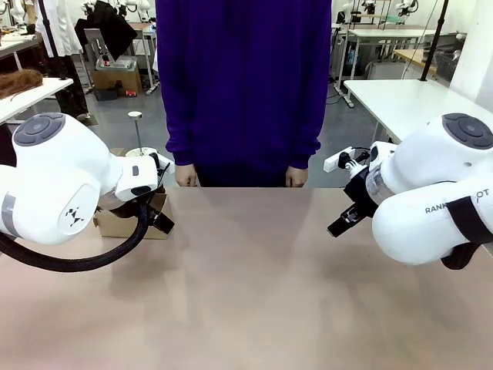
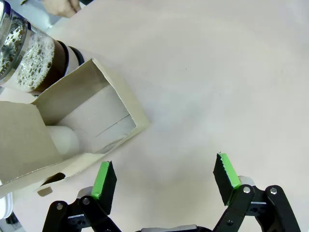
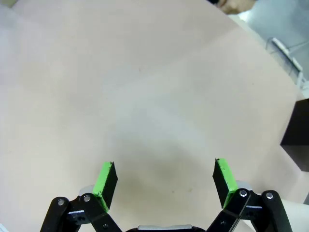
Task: Pour a drink into a cup and package it in a carrier.
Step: Pick up the 600 ml Paper Cup and place it in the middle top area of the table.
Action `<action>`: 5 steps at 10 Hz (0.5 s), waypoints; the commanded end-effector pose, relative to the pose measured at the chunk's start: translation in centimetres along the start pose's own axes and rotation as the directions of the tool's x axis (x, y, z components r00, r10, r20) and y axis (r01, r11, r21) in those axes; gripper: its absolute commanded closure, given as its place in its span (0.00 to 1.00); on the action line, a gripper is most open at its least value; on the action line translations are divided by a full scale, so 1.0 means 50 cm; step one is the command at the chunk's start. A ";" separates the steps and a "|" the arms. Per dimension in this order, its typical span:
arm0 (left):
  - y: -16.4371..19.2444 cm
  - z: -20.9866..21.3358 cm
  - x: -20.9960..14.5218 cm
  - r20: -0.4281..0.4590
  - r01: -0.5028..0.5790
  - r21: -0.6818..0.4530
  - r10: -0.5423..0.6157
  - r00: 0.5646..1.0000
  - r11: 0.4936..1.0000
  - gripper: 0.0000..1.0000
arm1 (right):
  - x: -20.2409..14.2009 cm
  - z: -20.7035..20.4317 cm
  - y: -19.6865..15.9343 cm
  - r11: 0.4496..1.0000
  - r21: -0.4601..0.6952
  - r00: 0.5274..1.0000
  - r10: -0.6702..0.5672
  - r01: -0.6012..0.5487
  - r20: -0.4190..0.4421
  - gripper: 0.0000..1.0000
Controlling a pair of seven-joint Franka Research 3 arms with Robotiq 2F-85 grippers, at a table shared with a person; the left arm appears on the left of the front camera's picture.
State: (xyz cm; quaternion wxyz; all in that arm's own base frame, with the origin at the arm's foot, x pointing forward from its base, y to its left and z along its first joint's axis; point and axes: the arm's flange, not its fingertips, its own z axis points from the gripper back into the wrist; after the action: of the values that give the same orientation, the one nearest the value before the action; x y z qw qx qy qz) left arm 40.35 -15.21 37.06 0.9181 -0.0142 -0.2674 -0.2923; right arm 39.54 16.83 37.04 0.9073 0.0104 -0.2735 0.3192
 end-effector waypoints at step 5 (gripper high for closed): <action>0.000 0.000 0.000 0.000 0.000 0.000 0.000 1.000 1.000 0.00 | 0.176 0.195 -0.090 1.000 0.020 0.999 0.005 -0.006 0.039 0.00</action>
State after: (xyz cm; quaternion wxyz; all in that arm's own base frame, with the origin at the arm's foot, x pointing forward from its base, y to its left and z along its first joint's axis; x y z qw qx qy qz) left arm 40.35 -15.21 37.06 0.9181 -0.0141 -0.2675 -0.2923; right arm 42.26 17.52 46.79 0.9021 0.0124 -0.2962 0.3137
